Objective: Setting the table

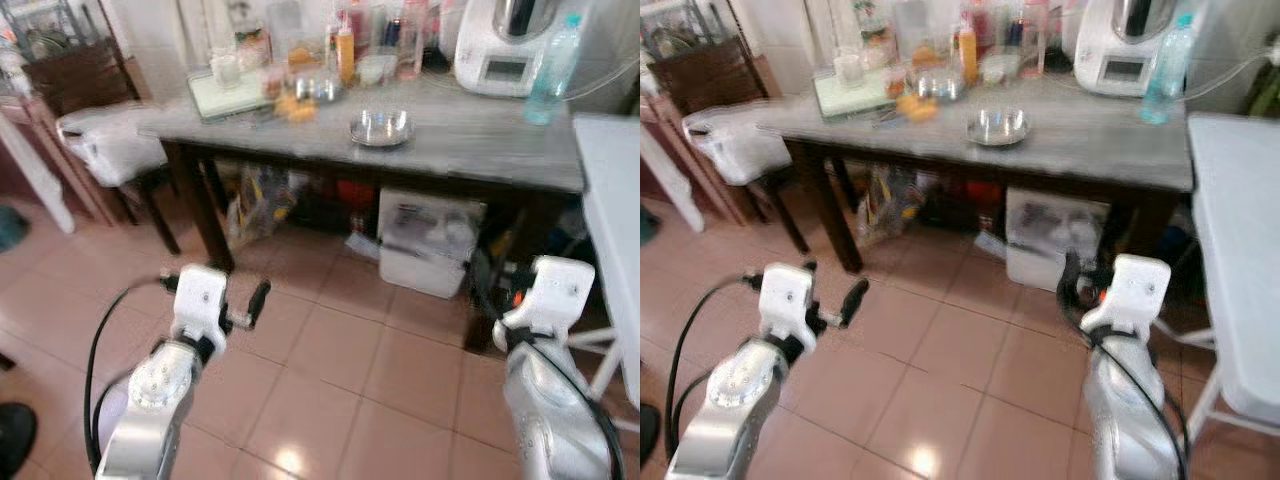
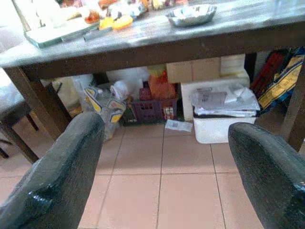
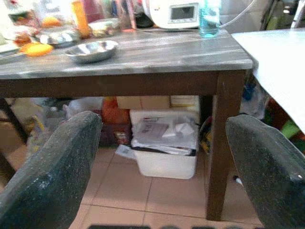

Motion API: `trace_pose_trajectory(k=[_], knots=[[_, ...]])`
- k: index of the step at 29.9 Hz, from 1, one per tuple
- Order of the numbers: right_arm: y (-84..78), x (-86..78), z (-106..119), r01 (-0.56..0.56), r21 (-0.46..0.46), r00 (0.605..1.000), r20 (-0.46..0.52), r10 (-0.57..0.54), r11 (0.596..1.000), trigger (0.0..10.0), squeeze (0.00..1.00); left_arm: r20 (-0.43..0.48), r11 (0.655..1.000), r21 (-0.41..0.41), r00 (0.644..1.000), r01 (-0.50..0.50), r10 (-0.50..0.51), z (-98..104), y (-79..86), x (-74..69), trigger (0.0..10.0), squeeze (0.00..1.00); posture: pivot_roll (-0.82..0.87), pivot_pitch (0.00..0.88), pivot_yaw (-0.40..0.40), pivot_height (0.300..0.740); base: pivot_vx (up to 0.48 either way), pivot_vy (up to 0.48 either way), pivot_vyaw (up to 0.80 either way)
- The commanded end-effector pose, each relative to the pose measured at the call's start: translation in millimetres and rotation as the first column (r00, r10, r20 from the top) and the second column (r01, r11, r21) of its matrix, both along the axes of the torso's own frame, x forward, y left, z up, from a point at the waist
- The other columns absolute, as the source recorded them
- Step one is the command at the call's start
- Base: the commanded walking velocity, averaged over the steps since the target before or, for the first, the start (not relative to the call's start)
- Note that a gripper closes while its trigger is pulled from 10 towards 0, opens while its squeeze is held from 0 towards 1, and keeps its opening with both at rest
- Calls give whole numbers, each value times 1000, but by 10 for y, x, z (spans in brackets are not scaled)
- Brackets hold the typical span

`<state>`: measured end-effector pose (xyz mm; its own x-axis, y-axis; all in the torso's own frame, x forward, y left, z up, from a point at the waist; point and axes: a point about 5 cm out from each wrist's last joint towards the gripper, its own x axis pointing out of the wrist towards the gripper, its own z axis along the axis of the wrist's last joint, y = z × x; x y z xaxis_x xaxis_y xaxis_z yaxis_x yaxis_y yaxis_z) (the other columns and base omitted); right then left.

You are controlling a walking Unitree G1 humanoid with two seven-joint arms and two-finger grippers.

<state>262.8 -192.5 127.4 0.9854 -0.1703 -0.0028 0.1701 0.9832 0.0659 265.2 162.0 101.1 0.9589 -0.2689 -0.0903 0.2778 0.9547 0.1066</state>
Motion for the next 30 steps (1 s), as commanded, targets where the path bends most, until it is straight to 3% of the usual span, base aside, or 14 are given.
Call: trace_pose_trajectory(k=[1, 7, 17, 30], knots=[[10, 21, 42, -1, -4, 1000, 11, 2, 1000, 10000, 0, 20, 1000, -9, 1000, 11, -11, 47, -18, 31, 10000, 0, -18, 0, 91, 740, 0, 0, -756], [14, 18, 52, -3, -8, 1000, 16, 3, 1000, 10000, 0, 24, 998, -28, 998, 51, -51, 60, -105, 40, 10000, 0, -22, 0, 94, 740, 0, 0, -647], [27, 1, 49, -6, -16, 1000, 16, 7, 1000, 10000, 0, 20, 996, -45, 997, 75, -74, 63, -155, 43, 10000, 0, -25, 0, 96, 740, 0, 0, 0], [33, 8, 62, -7, -33, 1000, 21, 8, 999, 10000, 0, 19, 995, -55, 996, 87, -86, 63, -175, 45, 10000, 0, -24, 0, 95, 740, 0, -383, 0]])
